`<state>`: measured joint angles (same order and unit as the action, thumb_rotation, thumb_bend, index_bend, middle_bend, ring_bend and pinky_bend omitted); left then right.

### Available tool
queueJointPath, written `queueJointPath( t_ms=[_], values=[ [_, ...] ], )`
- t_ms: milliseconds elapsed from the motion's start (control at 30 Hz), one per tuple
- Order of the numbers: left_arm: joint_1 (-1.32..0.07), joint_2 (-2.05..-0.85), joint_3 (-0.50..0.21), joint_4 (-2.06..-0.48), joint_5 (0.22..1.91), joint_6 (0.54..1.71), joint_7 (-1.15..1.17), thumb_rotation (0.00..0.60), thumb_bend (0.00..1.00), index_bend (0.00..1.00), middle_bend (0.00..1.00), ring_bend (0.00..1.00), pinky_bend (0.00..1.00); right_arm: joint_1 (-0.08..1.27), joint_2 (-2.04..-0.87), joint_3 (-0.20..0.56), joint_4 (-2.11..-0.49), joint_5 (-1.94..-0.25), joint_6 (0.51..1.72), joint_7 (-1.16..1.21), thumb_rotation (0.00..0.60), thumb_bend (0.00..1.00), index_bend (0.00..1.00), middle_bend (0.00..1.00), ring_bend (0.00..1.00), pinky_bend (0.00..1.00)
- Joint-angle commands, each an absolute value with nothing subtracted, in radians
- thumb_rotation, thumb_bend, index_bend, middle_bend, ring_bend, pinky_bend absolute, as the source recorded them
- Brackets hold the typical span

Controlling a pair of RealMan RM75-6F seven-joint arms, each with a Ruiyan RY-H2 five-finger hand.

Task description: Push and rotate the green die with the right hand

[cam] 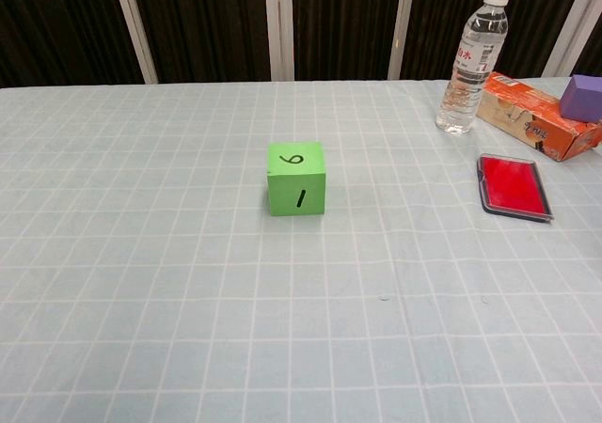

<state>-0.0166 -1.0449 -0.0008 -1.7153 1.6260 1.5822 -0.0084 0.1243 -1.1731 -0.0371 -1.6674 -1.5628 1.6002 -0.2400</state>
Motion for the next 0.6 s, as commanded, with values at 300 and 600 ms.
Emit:
queueJointPath(
  t_ms=[300, 600],
  values=[
    [-0.006, -1.049, 0.005, -1.720, 1.642, 1.609, -0.009, 0.600, 0.43, 0.10, 0.00, 0.00, 0.04, 0.118, -1.144, -0.032, -1.695, -1.550, 1.543, -0.189, 0.600, 0.43, 0.07, 0.03, 0.05, 0.00],
    [-0.009, -1.050, 0.006, -1.724, 1.639, 1.602, -0.002, 0.600, 0.43, 0.10, 0.00, 0.00, 0.04, 0.106, -1.160, -0.016, -1.684, -1.547, 1.538, -0.183, 0.600, 0.43, 0.07, 0.03, 0.05, 0.00]
  ],
)
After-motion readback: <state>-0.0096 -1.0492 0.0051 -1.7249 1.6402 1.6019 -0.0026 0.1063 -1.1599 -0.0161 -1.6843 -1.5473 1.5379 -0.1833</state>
